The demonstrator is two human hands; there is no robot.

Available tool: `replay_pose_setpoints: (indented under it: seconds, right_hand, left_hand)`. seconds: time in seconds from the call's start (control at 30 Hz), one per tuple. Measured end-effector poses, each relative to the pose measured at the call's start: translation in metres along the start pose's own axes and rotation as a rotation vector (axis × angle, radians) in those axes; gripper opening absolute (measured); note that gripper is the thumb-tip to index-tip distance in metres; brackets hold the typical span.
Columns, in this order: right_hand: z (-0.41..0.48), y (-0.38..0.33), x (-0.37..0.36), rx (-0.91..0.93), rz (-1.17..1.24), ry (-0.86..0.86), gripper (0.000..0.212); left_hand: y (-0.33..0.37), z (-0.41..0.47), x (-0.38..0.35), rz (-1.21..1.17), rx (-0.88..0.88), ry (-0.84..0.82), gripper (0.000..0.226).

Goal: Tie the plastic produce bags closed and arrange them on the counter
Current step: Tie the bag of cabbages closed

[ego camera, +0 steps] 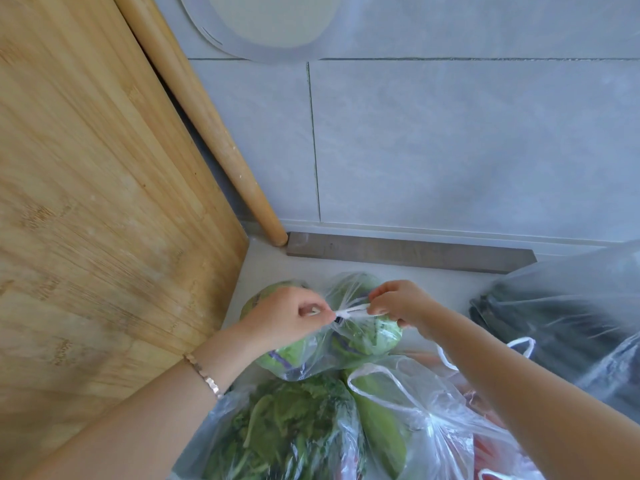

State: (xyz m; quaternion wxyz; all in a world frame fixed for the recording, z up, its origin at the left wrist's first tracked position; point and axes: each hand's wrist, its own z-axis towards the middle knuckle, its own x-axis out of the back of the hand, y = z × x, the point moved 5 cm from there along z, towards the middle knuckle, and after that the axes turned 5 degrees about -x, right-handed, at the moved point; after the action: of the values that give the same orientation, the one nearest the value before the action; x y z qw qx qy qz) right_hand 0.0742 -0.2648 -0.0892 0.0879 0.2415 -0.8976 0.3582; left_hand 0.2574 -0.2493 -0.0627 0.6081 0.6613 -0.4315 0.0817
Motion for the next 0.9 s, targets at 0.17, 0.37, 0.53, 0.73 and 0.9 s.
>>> replay_pose_setpoints:
  seconds: [0.17, 0.37, 0.53, 0.73, 0.9]
  right_hand:
    - [0.01, -0.021, 0.006, 0.049, 0.031, -0.036, 0.023]
    - [0.029, -0.039, -0.003, 0.047, 0.213, -0.107, 0.029]
    - [0.044, -0.051, -0.015, 0.069, -0.009, 0.101, 0.027]
    - [0.035, -0.054, -0.027, 0.182, -0.378, 0.363, 0.041]
    - [0.029, -0.051, -0.017, 0.238, -0.34, 0.314, 0.036]
  left_hand:
    - [0.011, -0.004, -0.002, 0.445, -0.229, 0.193, 0.026]
    - [0.007, -0.013, -0.015, 0.766, -0.416, 0.104, 0.024]
    - [0.007, -0.02, -0.036, 0.926, -0.617, 0.007, 0.021]
    - [-0.006, -0.016, -0.043, 0.96, -0.571, -0.088, 0.019]
    - [-0.013, -0.005, -0.02, 0.407, 0.033, 0.142, 0.023]
